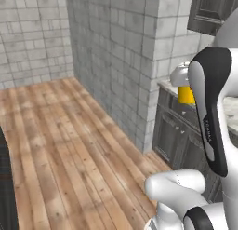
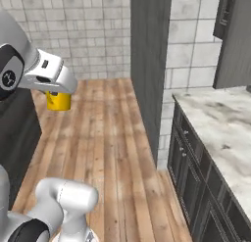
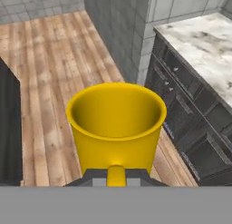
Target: There is a tray on the dining counter. Grab the cup, mug, and pitcher and place them on the tray. The pitcher may be placed next to the tray if it cannot fit the tray.
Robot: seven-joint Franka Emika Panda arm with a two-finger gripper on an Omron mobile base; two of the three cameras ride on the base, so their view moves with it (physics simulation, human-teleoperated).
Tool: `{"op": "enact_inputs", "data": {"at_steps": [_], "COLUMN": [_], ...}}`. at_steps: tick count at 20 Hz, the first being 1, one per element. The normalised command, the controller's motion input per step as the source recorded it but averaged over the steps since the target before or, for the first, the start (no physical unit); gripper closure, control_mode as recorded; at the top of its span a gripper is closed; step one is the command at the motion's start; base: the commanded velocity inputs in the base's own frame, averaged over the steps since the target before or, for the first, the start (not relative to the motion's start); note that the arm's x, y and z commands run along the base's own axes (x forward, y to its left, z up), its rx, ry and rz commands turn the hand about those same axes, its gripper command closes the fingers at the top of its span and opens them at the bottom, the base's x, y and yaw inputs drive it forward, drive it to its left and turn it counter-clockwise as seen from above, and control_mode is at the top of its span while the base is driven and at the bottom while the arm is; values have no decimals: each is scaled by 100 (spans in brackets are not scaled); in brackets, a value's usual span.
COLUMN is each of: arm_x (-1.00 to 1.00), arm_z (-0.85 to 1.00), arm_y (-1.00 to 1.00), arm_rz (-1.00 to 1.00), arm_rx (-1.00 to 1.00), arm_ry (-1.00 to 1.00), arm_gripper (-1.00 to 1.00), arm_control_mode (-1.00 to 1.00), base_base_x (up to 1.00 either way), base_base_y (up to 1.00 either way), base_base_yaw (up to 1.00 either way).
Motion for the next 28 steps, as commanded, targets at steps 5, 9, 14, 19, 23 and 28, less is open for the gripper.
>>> {"op": "enact_inputs", "data": {"at_steps": [5, 9, 14, 19, 23, 28], "arm_x": [0, 0, 0, 0, 0, 0], "arm_z": [0, 0, 0, 0, 0, 0], "arm_y": [0, 0, 0, 0, 0, 0], "arm_rz": [0, 0, 0, 0, 0, 0], "arm_rx": [0, 0, 0, 0, 0, 0], "arm_ry": [0, 0, 0, 0, 0, 0], "arm_gripper": [100, 100, 100, 100, 100, 100], "arm_control_mode": [100, 100, 100, 100, 100, 100], "base_base_x": [68, 100, 100, 100, 100, 100], "base_base_y": [-9, 0, 15, 16, 0, 0], "base_base_yaw": [36, 8, 23, 25, 22, 19]}}
